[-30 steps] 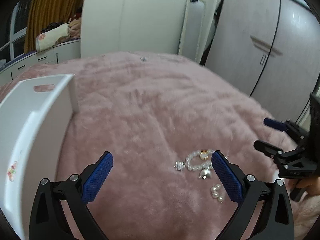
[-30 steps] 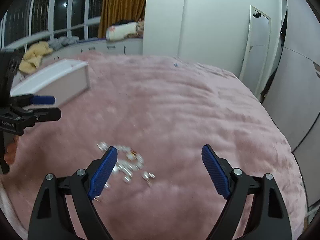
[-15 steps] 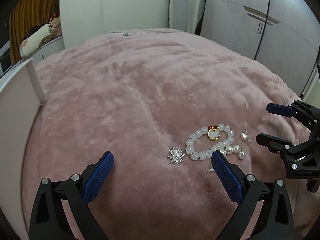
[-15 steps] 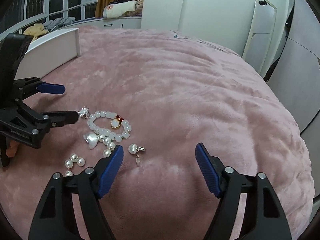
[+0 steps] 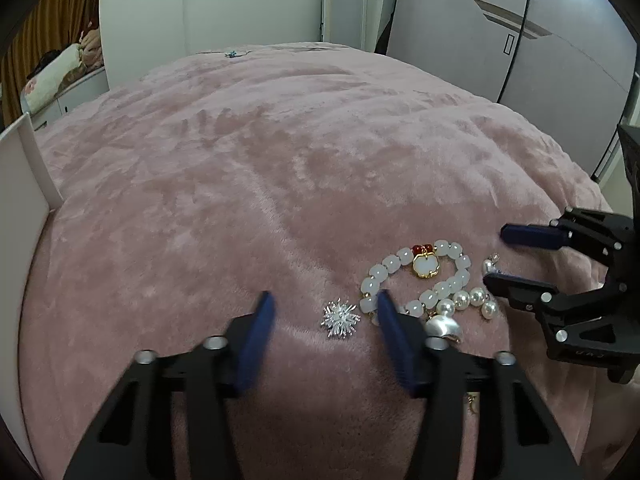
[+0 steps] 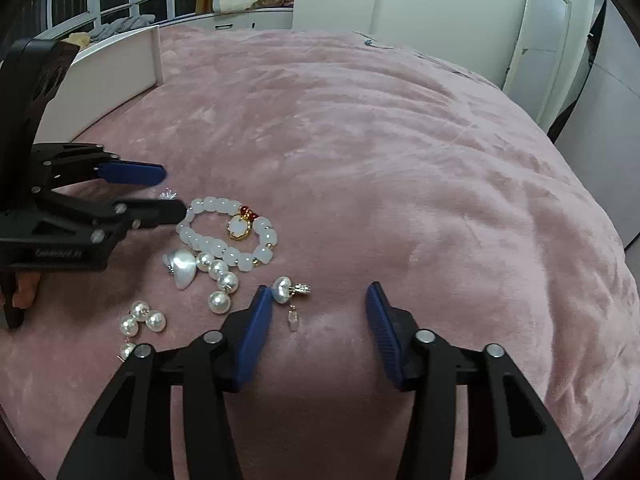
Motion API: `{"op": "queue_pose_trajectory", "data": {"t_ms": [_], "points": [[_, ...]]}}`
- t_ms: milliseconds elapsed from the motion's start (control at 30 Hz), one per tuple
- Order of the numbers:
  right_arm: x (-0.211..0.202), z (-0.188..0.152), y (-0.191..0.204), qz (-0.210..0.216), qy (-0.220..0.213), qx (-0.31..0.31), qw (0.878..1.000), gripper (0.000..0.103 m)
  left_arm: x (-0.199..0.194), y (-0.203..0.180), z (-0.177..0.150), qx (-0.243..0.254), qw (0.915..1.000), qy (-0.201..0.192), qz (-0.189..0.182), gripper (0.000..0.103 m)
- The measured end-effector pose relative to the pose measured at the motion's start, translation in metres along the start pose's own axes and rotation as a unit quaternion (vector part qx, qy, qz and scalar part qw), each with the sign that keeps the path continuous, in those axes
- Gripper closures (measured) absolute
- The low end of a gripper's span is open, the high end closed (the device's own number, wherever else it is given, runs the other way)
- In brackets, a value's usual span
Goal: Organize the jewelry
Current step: 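Close left tool on silver snowflake brooch while right tool closes on pearl drop pendant, then carry brooch with left tool into white box while right tool carries pendant there, open both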
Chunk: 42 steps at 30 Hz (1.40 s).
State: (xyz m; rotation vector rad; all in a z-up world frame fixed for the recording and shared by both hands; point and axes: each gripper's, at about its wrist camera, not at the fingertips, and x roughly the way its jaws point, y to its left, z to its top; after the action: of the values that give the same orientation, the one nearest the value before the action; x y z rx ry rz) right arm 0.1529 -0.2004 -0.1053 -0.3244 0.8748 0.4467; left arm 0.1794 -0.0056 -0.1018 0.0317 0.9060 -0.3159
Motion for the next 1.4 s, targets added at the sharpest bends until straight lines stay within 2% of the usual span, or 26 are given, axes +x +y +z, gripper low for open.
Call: {"op": "queue_pose_trajectory", "data": {"t_ms": [67,167,233,300,867,1400], "points": [[0.002,0.000,0.001,0.007,0.005,-0.001,1.000,0.062,0.002,0.001,0.000,-0.003,0.9999,0.004,-0.012,0.083],[0.005,0.000,0.002,0.018,0.011,0.001,1.000,0.071,0.004,0.000,-0.002,-0.001,0.9998,0.009,-0.018,0.082],[0.005,-0.001,0.003,0.024,0.014,0.000,1.000,0.081,0.004,0.000,-0.003,-0.001,0.9998,0.008,-0.020,0.082],[0.007,-0.001,0.006,0.030,0.018,-0.004,0.999,0.085,0.003,0.001,-0.003,-0.005,0.9996,0.008,-0.025,0.082],[0.003,-0.003,0.005,0.030,0.013,0.013,0.999,0.085,-0.009,0.008,-0.005,-0.018,0.9990,0.002,-0.042,0.083],[-0.016,0.013,-0.009,-0.002,-0.013,0.034,0.999,0.085,-0.059,0.037,0.009,-0.055,0.9972,-0.039,-0.032,0.083]]}}
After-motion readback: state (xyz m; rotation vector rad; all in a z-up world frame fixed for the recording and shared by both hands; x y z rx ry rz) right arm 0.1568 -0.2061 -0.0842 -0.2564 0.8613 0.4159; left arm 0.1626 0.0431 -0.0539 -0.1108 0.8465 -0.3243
